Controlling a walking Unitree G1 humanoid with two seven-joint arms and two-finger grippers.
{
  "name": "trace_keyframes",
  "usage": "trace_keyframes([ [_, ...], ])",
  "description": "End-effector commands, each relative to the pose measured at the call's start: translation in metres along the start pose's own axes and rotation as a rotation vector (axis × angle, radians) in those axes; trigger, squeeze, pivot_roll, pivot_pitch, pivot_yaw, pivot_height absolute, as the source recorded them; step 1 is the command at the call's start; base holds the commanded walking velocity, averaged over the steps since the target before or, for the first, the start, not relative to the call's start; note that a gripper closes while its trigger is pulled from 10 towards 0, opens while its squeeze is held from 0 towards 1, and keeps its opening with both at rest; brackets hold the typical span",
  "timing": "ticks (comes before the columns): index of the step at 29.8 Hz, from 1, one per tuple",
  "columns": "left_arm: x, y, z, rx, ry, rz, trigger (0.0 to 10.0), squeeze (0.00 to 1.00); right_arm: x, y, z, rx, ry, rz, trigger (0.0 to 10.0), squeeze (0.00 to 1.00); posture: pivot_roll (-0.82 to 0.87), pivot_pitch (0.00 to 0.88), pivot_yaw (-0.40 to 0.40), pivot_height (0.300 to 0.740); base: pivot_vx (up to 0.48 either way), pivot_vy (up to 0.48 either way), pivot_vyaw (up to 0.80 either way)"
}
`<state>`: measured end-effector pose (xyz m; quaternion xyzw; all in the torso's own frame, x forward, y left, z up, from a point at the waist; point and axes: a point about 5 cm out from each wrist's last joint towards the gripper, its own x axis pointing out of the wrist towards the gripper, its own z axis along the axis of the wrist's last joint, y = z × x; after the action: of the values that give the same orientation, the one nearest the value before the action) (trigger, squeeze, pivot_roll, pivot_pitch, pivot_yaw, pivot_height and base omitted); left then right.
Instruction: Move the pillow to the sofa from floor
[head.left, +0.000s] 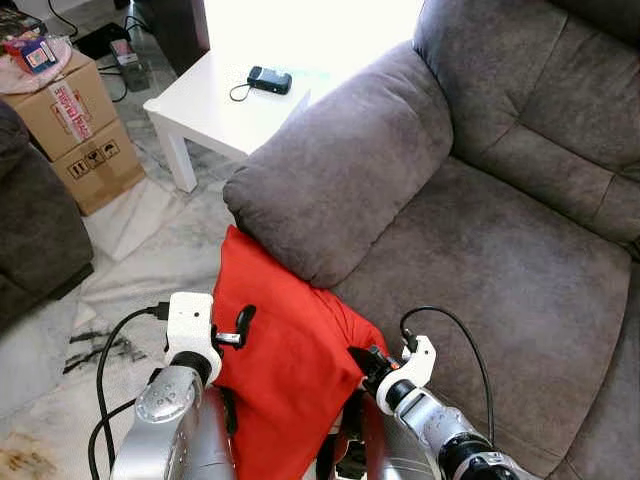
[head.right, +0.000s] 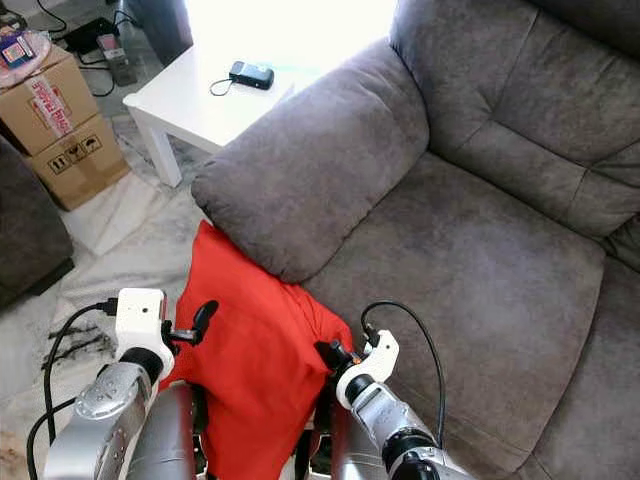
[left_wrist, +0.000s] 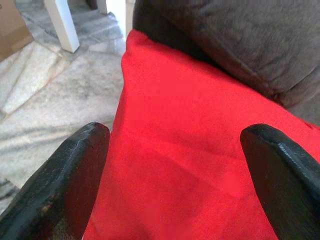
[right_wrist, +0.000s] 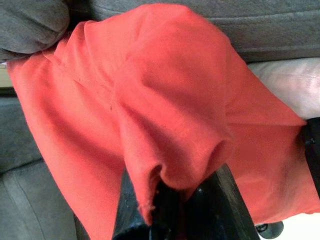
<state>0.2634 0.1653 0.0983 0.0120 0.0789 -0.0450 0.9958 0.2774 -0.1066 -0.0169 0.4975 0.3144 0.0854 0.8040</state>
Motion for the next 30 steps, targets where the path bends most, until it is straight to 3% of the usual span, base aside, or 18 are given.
trace_keyframes([
  [1, 0.000, -0.003, -0.009, 0.004, 0.031, -0.014, 10.0, 0.00, -0.002, -0.004, -0.003, -0.010, 0.000, -0.003, 0.0, 0.00, 0.15, 0.177, -0.148, 0.626, 0.000, 0.000, 0.00],
  [5, 0.004, -0.002, -0.010, 0.010, 0.031, -0.015, 10.0, 0.00, 0.000, 0.001, 0.003, -0.094, -0.029, 0.029, 0.0, 0.00, 0.15, 0.148, -0.146, 0.626, 0.000, 0.000, 0.00],
  [6, 0.005, -0.002, -0.010, 0.011, 0.029, -0.014, 10.0, 0.00, 0.000, 0.003, 0.004, -0.128, -0.033, 0.039, 4.6, 0.00, 0.15, 0.139, -0.144, 0.626, 0.000, 0.000, 0.00],
  [7, 0.006, -0.002, -0.010, 0.011, 0.027, -0.013, 10.0, 0.00, 0.000, 0.004, 0.005, -0.151, -0.034, 0.045, 4.6, 0.00, 0.15, 0.139, -0.144, 0.626, 0.000, 0.000, 0.00],
  [8, 0.008, -0.001, -0.010, 0.013, 0.027, -0.012, 10.0, 0.00, 0.001, 0.006, 0.006, -0.173, -0.036, 0.051, 9.2, 0.00, 0.15, 0.130, -0.144, 0.626, 0.000, 0.000, 0.00],
  [9, 0.009, -0.001, -0.009, 0.015, 0.023, -0.010, 10.0, 0.00, 0.001, 0.009, 0.008, -0.218, -0.042, 0.075, 10.0, 0.00, 0.15, 0.127, -0.144, 0.626, 0.000, 0.000, 0.00],
  [11, 0.012, 0.001, -0.007, 0.019, 0.007, 0.000, 10.0, 0.00, 0.002, 0.019, 0.013, -0.297, -0.056, 0.159, 10.0, 0.00, 0.15, 0.100, -0.143, 0.626, 0.000, 0.000, 0.00],
  [16, 0.021, 0.004, -0.004, 0.023, -0.012, 0.013, 10.0, 0.00, 0.004, 0.031, 0.015, -0.426, -0.061, 0.226, 10.0, 0.00, 0.15, 0.057, -0.141, 0.626, 0.000, 0.000, 0.00],
  [22, 0.029, 0.007, -0.001, 0.029, -0.046, 0.030, 10.0, 0.00, 0.003, 0.035, 0.023, -0.478, -0.164, 0.211, 10.0, 0.00, 0.15, 0.000, -0.131, 0.626, 0.000, 0.000, 0.00],
  [30, 0.029, 0.014, 0.000, 0.030, -0.091, 0.070, 10.0, 0.00, -0.001, 0.035, 0.035, -0.498, -0.253, 0.180, 10.0, 0.00, 0.15, 0.000, -0.123, 0.626, 0.000, 0.000, 0.00],
])
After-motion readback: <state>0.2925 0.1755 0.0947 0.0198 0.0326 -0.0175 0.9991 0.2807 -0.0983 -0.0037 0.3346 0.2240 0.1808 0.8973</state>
